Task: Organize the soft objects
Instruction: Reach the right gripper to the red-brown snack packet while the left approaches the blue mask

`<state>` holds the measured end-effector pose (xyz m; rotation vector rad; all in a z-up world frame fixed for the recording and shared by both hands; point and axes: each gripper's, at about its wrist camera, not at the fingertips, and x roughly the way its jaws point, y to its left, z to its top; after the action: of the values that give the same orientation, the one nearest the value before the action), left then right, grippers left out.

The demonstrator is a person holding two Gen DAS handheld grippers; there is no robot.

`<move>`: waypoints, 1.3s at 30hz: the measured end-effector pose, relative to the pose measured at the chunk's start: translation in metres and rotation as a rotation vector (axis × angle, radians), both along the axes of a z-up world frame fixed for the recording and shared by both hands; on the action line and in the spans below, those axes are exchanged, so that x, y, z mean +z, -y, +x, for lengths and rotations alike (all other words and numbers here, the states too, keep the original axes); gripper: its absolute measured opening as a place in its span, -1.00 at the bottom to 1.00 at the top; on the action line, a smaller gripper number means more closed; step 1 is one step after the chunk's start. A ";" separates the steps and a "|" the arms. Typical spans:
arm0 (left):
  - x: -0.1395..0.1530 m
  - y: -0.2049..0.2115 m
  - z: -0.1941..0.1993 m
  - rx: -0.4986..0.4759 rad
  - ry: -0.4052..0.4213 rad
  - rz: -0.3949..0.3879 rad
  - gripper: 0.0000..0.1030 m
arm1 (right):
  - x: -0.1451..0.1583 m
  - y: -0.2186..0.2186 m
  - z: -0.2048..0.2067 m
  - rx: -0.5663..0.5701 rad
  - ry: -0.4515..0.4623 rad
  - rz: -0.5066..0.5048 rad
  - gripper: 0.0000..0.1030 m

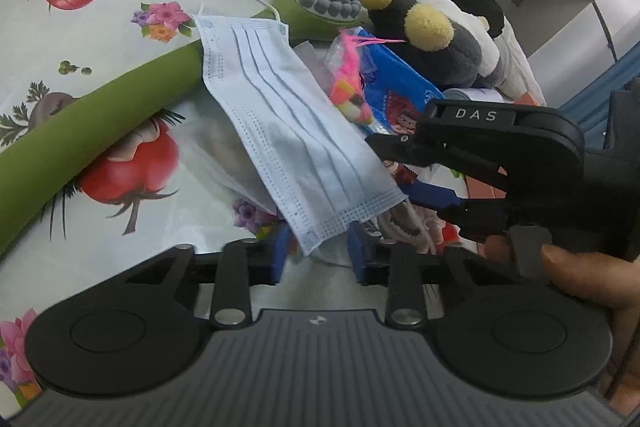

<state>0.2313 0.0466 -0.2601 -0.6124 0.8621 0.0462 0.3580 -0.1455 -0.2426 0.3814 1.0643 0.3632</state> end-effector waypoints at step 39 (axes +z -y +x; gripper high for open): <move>0.079 0.011 -0.139 -0.021 0.124 -0.084 -0.94 | 0.059 0.015 -0.130 0.093 0.206 -0.180 -0.14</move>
<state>0.0927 0.0356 -0.1810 -0.6781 0.7529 -0.0466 0.2276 -0.1600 -0.1833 0.1311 0.9065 0.3776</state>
